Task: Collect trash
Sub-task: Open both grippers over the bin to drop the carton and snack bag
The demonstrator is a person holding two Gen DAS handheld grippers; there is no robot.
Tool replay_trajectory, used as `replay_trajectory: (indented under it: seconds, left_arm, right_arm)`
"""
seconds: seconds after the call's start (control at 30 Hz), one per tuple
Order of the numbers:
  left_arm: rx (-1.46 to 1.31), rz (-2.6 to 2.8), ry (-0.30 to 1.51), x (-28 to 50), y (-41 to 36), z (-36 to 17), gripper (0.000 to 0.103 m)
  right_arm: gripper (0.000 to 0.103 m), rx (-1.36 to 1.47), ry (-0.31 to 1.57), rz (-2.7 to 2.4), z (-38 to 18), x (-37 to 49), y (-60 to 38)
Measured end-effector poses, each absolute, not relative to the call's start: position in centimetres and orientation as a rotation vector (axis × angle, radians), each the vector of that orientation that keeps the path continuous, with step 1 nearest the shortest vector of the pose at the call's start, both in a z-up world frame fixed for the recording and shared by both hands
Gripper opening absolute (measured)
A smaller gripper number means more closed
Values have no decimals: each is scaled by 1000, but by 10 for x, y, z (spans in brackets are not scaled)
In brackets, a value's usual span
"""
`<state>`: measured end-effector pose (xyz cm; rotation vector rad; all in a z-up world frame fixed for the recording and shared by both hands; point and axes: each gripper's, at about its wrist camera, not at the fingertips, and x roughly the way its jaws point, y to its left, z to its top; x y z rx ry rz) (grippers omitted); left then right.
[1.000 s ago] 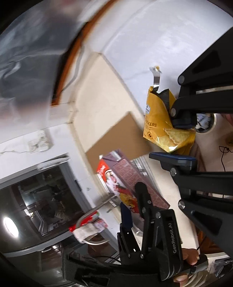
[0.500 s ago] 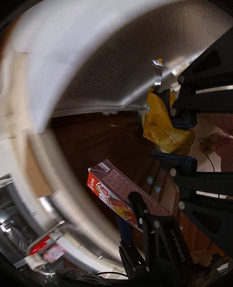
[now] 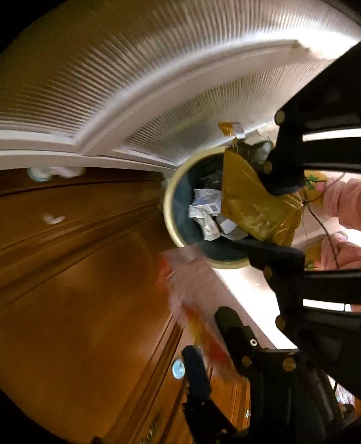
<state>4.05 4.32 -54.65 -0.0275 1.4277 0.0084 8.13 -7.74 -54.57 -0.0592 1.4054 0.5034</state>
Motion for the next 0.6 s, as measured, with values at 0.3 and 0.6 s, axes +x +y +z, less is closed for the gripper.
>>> replay_trajectory:
  seconds: [0.3,0.6]
  left_arm:
    - [-18,29,1463,35,53,-552,70]
    - [-28,20,1429,44,55,-505,71]
  right_arm:
    - [52,-45,1411,492,-549,82,-89]
    - [52,-4,1408,474,-519,77,-90]
